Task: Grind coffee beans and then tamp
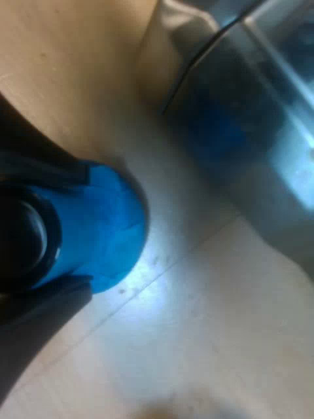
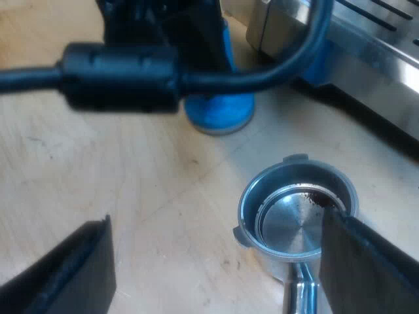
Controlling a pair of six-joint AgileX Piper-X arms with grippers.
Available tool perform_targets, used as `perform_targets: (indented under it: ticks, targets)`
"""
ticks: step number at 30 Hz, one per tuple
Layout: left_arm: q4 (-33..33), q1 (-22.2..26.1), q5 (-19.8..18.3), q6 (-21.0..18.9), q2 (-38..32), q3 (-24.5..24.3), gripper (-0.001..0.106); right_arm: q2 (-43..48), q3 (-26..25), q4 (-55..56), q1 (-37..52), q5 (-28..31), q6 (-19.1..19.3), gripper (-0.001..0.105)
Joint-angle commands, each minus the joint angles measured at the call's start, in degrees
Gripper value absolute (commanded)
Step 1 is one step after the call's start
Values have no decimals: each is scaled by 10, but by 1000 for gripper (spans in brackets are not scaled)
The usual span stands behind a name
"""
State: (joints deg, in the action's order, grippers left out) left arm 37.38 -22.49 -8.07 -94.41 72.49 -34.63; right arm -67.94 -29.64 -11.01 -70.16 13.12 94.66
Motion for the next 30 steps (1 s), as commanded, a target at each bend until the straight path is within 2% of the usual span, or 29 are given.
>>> perform_targets:
  ticks: [1,4,9,10,12,16,18,22,28,30]
  targets:
    - [-1,0,7,-11,-1,-3,2,0,-4,-8,3,-5,2,67]
    - [0,0,10,-11,-1,-3,22,0,-4,-8,3,-5,2,67]
    - [0,0,10,-11,-1,-3,83,0,-4,-8,3,-5,2,67]
    - [2,0,8,-11,-1,-3,86,0,-4,-8,3,-5,2,67]
    - [22,0,-18,0,-1,-4,98,0,-4,-8,3,-5,0,67]
    - [42,0,-24,0,-15,-4,100,7,-4,-8,3,-5,-16,67]
    - [50,0,-13,0,-39,-4,100,20,-4,-3,3,-5,-52,67]
    - [54,0,8,0,-102,-4,100,47,-8,32,3,-25,-71,67]
    - [83,0,12,-7,-217,-4,100,92,-61,213,3,-58,-71,67]
    - [100,0,29,-14,-259,-7,100,104,-94,290,8,-58,-71,67]
